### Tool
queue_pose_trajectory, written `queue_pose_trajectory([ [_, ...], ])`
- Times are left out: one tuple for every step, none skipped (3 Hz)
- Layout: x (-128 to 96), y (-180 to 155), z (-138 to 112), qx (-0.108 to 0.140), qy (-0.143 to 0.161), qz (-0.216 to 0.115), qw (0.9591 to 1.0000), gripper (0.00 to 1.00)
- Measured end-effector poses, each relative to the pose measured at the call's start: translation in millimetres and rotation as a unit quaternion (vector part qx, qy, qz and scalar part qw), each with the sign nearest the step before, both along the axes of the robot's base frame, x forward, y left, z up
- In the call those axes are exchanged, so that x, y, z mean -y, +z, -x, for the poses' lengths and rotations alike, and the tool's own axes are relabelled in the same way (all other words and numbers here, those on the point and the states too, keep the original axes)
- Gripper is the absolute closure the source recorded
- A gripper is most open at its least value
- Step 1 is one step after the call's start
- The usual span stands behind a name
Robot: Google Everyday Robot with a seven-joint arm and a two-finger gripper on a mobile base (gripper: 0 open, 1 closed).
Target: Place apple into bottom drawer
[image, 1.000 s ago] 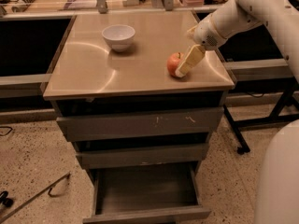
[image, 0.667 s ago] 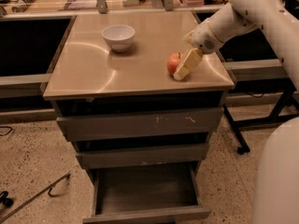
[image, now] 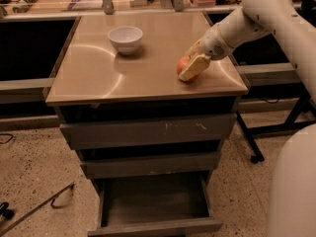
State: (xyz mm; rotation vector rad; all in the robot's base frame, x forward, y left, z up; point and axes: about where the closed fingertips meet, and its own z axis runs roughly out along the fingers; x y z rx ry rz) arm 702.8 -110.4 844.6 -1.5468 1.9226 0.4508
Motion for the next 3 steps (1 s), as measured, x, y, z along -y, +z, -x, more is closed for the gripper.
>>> queue_pose_trajectory([
  [0, 0, 0, 0.000, 0.000, 0.000, 1.0000, 0.61],
  [-5, 2, 6, 0.002, 0.008, 0.000, 1.0000, 0.86],
  [-14, 19, 28, 0.014, 0.034, 0.003, 0.9993, 1.00],
])
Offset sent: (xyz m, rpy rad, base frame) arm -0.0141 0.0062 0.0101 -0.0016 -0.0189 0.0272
